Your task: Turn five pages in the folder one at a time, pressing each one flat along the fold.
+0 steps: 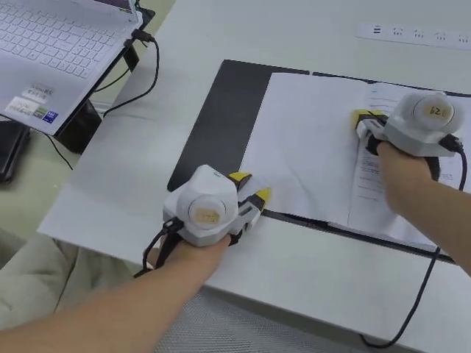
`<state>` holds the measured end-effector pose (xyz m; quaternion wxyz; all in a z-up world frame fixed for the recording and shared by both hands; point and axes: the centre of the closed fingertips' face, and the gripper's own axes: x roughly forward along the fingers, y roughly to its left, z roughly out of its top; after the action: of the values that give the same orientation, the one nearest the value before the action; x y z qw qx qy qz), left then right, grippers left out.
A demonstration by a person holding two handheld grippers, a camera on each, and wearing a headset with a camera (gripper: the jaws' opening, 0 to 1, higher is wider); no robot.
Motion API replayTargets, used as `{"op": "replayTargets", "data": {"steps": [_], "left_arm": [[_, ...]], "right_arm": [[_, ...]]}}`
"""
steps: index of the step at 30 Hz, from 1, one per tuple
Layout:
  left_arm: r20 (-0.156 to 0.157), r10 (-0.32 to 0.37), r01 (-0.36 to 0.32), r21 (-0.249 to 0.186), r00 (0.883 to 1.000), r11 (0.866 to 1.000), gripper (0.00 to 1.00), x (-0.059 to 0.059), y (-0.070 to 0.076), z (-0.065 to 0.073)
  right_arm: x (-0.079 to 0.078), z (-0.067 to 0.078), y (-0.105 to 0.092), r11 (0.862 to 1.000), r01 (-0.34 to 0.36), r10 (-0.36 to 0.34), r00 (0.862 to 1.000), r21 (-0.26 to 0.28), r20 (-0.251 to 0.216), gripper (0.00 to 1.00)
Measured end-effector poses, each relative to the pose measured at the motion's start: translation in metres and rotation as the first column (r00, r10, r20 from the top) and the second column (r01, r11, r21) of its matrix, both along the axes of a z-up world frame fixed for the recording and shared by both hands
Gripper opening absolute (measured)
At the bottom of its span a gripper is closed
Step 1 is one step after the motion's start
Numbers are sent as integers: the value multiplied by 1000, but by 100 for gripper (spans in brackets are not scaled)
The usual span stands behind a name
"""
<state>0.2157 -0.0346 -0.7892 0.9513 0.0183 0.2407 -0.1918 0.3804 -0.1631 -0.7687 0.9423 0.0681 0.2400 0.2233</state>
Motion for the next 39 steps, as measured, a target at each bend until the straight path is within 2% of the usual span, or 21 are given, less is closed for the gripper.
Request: {"op": "replayTargets", "data": {"steps": [8,18,31,36,37,39], "left_arm": [[5,2,-2,-6,1000,1000,22,0,0,0],[7,3,-3,-9,1000,1000,22,-1,1,0],[6,5,-5,-11,1000,1000,23,-1,0,0],[7,5,-5,-13,1000,1000,23,-1,-1,1],[7,5,-5,-13,1000,1000,23,-1,-1,1],[6,5,-5,-14,1000,1000,23,-1,-1,0]], "right_arm": [[13,-1,2,1000,6,-6,1000,-5,6,0],[43,-13,2,1000,18,-18,1000,-16,13,0],[80,-17,-2,998,30,-29,999,-63,19,0],[81,-13,-4,997,34,-33,999,-67,16,0],[83,-14,-5,998,48,-47,999,-49,7,0],[84,-15,-5,998,48,-48,999,-45,6,0]]}}
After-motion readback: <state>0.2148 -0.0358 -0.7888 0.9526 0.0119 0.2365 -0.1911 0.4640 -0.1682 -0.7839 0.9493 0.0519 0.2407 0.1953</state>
